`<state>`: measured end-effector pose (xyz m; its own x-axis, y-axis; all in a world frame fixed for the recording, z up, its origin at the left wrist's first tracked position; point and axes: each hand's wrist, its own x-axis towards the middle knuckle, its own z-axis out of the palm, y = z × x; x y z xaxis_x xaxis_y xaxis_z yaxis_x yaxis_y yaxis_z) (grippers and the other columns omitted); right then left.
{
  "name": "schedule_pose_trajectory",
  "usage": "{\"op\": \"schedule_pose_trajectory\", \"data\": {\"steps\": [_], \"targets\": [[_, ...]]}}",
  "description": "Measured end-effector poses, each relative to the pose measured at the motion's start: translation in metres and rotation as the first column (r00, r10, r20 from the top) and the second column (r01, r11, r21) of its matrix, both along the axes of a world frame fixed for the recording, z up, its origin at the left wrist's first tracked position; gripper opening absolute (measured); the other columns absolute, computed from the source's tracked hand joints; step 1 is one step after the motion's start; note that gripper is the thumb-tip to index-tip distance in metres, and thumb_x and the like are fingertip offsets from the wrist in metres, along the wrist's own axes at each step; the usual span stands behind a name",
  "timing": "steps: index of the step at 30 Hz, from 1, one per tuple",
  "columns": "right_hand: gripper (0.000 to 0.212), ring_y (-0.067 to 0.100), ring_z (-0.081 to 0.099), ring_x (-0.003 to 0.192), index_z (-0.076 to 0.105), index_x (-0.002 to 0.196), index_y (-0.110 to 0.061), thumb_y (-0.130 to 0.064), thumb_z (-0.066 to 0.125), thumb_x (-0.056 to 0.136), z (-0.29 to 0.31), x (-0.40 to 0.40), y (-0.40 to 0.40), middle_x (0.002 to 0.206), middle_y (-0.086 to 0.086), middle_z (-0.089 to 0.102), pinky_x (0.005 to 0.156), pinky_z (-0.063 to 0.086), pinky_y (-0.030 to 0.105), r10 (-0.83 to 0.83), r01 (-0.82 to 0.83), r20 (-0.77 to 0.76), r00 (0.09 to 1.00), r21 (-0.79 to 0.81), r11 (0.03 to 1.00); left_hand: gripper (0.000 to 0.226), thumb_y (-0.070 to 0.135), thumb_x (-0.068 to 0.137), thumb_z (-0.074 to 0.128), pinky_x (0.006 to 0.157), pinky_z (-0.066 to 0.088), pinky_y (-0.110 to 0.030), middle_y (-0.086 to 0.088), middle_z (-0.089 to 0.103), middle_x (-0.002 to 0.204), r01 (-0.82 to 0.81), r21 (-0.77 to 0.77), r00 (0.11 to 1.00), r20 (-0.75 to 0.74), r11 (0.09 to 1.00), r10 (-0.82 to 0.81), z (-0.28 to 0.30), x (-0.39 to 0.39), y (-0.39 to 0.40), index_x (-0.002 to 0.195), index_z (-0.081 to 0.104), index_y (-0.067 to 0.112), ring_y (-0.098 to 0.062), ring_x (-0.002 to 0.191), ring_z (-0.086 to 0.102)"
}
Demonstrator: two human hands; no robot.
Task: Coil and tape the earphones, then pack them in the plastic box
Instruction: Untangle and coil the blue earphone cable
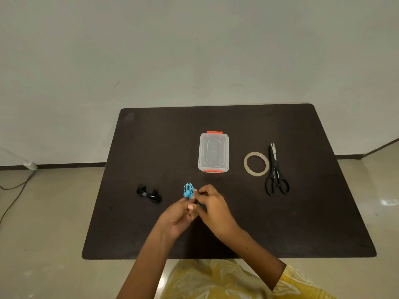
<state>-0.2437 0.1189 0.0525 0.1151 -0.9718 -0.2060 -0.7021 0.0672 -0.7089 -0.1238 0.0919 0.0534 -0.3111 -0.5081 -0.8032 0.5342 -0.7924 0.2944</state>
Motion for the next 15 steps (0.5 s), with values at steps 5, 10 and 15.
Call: {"op": "schedule_pose_trajectory", "data": {"steps": [5,10,15], "targets": [[0.01,0.006,0.056,0.081,0.057,0.103,-0.017,-0.022,0.052,0.095,-0.004,0.006,-0.009,0.099,0.001,0.057,0.062,0.041,0.012,-0.149,0.148,0.053,0.987,0.038,0.988,0.021,0.005,0.097,0.04,0.058,0.058,-0.027,-0.008,0.072,0.075,0.162,-0.102,0.983,-0.067,0.982,-0.169,0.005,0.005,0.0,0.104,0.059,0.006,-0.012,0.059,0.068],[0.026,0.009,0.06,0.096,0.058,0.118,-0.014,-0.028,0.048,0.098,-0.004,0.012,-0.008,0.113,0.003,0.062,0.078,0.046,0.015,-0.146,0.144,-0.044,0.988,-0.045,0.989,0.024,0.005,0.098,0.038,0.066,0.059,-0.026,-0.008,0.073,0.081,0.114,-0.175,0.993,-0.012,0.978,-0.118,0.01,0.001,0.0,0.107,0.06,0.005,-0.014,0.072,0.071],[0.034,0.02,0.062,0.106,0.057,0.127,-0.009,-0.014,0.055,0.094,-0.004,0.011,-0.005,0.121,0.01,0.063,0.091,0.052,0.031,-0.052,0.014,-0.158,0.986,-0.231,0.973,0.021,0.013,0.098,0.044,0.062,0.06,-0.027,-0.01,0.073,0.084,0.053,-0.122,0.998,-0.017,0.991,-0.056,0.013,-0.003,0.0,0.105,0.063,0.006,-0.015,0.074,0.072]]}}
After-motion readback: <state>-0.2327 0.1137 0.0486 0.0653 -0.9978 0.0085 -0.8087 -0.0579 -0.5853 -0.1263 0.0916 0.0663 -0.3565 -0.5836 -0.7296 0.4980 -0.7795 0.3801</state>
